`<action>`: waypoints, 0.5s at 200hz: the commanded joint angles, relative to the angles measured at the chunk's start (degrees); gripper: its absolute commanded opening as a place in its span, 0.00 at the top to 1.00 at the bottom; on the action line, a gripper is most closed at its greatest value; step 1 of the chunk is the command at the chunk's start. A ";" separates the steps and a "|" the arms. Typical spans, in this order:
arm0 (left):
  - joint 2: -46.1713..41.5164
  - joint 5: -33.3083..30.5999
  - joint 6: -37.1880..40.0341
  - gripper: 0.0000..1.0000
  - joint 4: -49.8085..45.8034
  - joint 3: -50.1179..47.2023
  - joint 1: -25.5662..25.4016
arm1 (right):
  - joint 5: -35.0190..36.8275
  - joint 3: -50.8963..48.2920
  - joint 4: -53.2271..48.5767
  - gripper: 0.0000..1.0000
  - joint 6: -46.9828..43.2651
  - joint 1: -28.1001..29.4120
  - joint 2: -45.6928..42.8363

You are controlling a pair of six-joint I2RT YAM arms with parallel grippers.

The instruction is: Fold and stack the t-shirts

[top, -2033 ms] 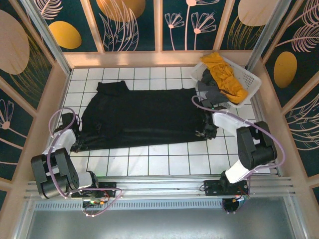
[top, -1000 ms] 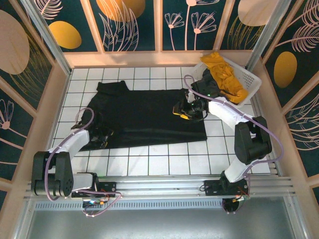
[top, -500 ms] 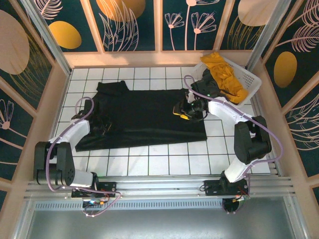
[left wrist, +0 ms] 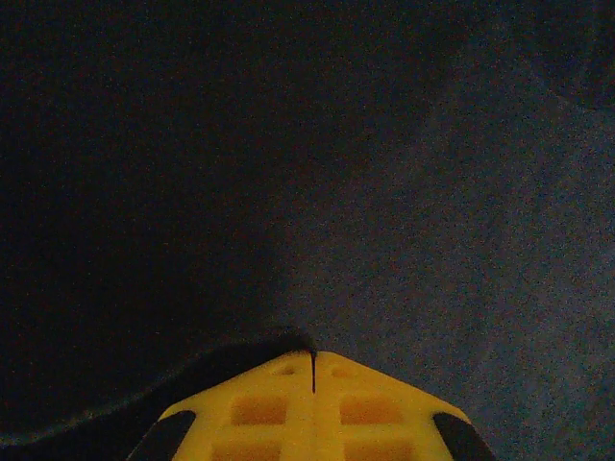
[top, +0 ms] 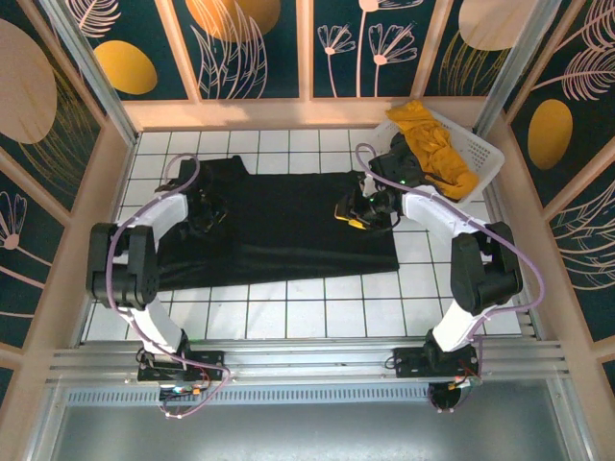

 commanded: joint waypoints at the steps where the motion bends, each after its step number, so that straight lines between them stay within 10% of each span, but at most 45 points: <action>1: 3.66 -1.23 5.77 0.94 -3.57 4.42 -0.77 | 0.10 1.43 -0.45 0.53 0.74 -0.42 0.84; 20: 6.40 -3.32 9.20 0.88 -5.79 8.16 -0.77 | -0.33 1.45 -0.41 0.53 0.77 -0.49 1.33; 59: 5.80 -6.95 13.45 0.44 -6.55 11.24 -0.85 | -0.57 1.65 -0.56 0.53 0.76 -0.54 1.56; 100: -4.65 -13.79 11.66 0.51 -8.75 4.71 -0.77 | 10.38 -2.74 -0.46 0.57 3.86 -1.72 -2.36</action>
